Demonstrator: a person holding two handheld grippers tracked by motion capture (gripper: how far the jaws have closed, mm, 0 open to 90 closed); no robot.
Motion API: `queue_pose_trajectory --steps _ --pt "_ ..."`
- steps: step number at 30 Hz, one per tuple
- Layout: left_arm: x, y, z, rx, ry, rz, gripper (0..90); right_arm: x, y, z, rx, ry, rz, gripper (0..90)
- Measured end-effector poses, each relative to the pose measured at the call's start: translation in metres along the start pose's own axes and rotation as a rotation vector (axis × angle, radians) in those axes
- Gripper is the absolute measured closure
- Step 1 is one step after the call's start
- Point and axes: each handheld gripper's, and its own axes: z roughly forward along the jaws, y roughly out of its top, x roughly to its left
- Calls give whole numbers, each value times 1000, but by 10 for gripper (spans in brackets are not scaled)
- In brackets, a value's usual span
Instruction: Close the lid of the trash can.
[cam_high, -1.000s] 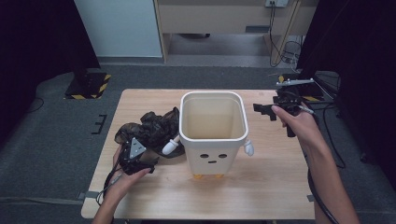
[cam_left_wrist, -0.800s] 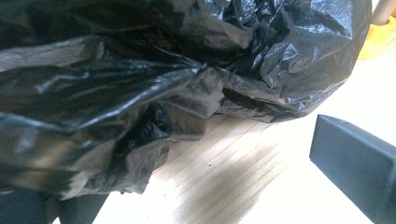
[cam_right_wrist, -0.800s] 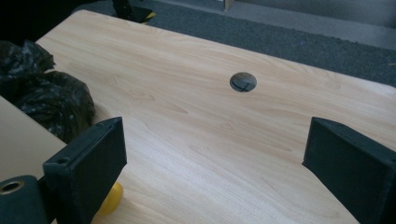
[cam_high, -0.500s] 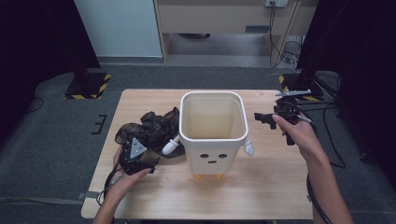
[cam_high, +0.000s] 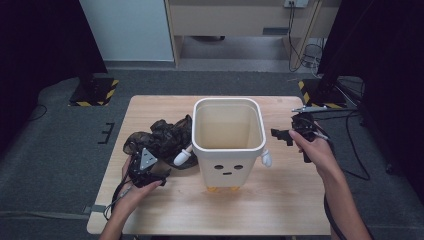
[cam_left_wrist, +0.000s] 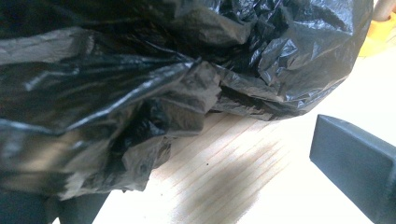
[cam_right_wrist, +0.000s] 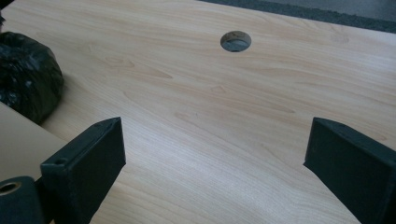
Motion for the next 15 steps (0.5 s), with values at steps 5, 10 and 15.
queue_pose_trajectory --steps 5,10,15 --pt "-1 0 1 3 4 1 42 -4 -15 7 20 -3 13 52" --pt "-2 -1 2 16 4 6 42 -9 -31 17 43 -4 36 54" --pt "-3 -1 3 19 1 10 42 -12 -47 27 70 -5 59 56"
